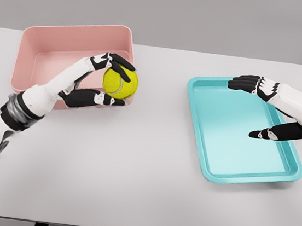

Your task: Put the tennis from the blue tray into the pink basket with both arms

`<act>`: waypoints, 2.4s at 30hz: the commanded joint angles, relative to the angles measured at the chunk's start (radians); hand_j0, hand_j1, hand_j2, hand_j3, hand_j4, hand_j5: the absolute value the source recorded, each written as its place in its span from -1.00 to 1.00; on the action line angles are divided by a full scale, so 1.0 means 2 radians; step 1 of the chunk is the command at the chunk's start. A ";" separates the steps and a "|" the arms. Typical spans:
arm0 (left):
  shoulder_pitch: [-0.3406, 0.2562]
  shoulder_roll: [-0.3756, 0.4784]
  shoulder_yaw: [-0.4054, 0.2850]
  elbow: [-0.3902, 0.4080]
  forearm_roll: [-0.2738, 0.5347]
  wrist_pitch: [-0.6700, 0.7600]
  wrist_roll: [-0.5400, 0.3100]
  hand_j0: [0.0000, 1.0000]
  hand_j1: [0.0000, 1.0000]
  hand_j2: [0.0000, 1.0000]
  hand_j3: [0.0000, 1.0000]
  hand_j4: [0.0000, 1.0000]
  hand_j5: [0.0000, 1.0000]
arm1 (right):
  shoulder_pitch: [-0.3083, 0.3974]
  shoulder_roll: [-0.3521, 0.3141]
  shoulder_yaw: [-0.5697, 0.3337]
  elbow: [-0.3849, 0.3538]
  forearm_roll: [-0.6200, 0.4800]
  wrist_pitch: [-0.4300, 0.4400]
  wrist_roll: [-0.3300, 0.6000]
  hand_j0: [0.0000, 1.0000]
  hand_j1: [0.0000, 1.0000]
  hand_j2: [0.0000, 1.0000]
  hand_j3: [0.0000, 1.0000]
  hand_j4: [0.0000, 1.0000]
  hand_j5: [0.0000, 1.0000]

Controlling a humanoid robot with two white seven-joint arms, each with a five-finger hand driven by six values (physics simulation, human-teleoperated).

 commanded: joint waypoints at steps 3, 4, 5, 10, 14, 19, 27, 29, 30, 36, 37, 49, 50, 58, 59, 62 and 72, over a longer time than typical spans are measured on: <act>-0.006 0.001 0.034 0.006 0.009 0.017 0.000 -0.02 -0.02 -0.02 -0.02 -0.02 -0.02 | 0.001 0.000 0.000 0.000 -0.004 0.002 0.000 1.00 1.00 1.00 1.00 1.00 1.00; -0.008 0.001 0.034 0.007 0.009 0.020 0.000 -0.02 -0.02 -0.02 -0.02 -0.02 -0.02 | 0.001 0.000 0.000 0.000 -0.004 0.002 0.000 1.00 1.00 1.00 1.00 1.00 1.00; -0.009 0.001 0.036 0.012 0.008 0.024 0.000 -0.02 -0.02 -0.02 -0.02 -0.02 -0.02 | -0.001 0.000 0.000 0.000 -0.004 0.002 0.000 1.00 1.00 1.00 1.00 1.00 1.00; -0.032 0.001 0.045 0.033 0.007 0.054 0.000 -0.02 -0.02 -0.02 -0.02 -0.02 -0.02 | -0.002 0.000 0.000 0.000 -0.004 0.002 0.000 1.00 1.00 1.00 1.00 1.00 1.00; -0.038 0.000 0.045 0.051 0.007 0.078 0.000 -0.02 -0.02 -0.02 -0.02 -0.02 -0.02 | -0.002 0.000 0.000 0.000 -0.004 0.002 0.000 1.00 1.00 1.00 1.00 1.00 1.00; -0.056 0.000 0.043 0.088 0.007 0.119 0.000 -0.02 -0.02 -0.02 -0.02 -0.02 -0.02 | -0.001 -0.001 0.000 0.000 -0.004 0.002 0.000 1.00 1.00 1.00 1.00 1.00 1.00; -0.077 -0.002 0.040 0.143 0.004 0.173 0.000 -0.01 -0.01 -0.01 -0.01 -0.01 -0.01 | -0.001 -0.001 0.000 0.000 -0.004 0.002 0.000 1.00 1.00 1.00 1.00 1.00 1.00; -0.081 -0.003 0.039 0.149 0.004 0.191 0.000 0.01 0.01 0.01 0.01 0.01 0.01 | -0.001 -0.001 0.000 0.000 -0.004 0.002 0.000 1.00 1.00 1.00 1.00 1.00 1.00; -0.081 -0.003 0.039 0.150 0.004 0.194 0.000 0.01 0.01 0.01 0.01 0.01 0.01 | -0.002 -0.001 0.000 0.000 -0.004 0.002 0.000 1.00 1.00 1.00 1.00 1.00 1.00; -0.083 -0.001 0.039 0.156 0.005 0.198 -0.002 0.84 0.84 0.84 0.84 0.84 0.84 | -0.002 -0.008 0.000 0.000 -0.004 0.002 0.000 1.00 1.00 1.00 1.00 1.00 1.00; -0.083 0.000 0.039 0.154 0.007 0.198 -0.002 0.94 0.94 0.94 0.94 0.94 0.94 | -0.002 -0.008 0.000 0.000 -0.004 0.002 0.000 1.00 1.00 1.00 1.00 1.00 1.00; -0.069 0.023 0.039 0.101 0.007 0.057 -0.004 1.00 1.00 1.00 1.00 1.00 1.00 | -0.002 -0.008 0.000 0.000 -0.004 0.002 0.000 1.00 1.00 1.00 1.00 1.00 1.00; -0.064 0.031 0.039 0.088 0.007 0.036 -0.004 1.00 1.00 1.00 1.00 1.00 1.00 | -0.002 -0.008 0.000 0.000 -0.004 0.002 0.000 1.00 1.00 1.00 1.00 1.00 1.00; -0.022 0.079 0.045 0.066 0.007 -0.056 -0.002 1.00 1.00 1.00 1.00 1.00 1.00 | 0.000 -0.008 0.000 0.000 -0.004 0.002 0.000 1.00 1.00 1.00 1.00 1.00 1.00; -0.003 0.085 0.046 0.064 0.007 -0.056 -0.003 1.00 1.00 1.00 1.00 1.00 1.00 | 0.000 -0.008 0.000 0.000 -0.004 0.002 0.000 1.00 1.00 1.00 1.00 1.00 1.00; 0.042 0.093 0.075 0.062 0.006 -0.056 -0.002 1.00 1.00 1.00 1.00 1.00 1.00 | 0.001 -0.008 0.001 0.000 -0.004 0.002 0.000 1.00 1.00 1.00 1.00 1.00 1.00; 0.071 0.093 0.102 0.062 0.004 -0.056 -0.001 1.00 1.00 1.00 1.00 1.00 1.00 | 0.000 -0.008 0.001 0.000 -0.004 0.002 0.000 1.00 1.00 1.00 1.00 1.00 1.00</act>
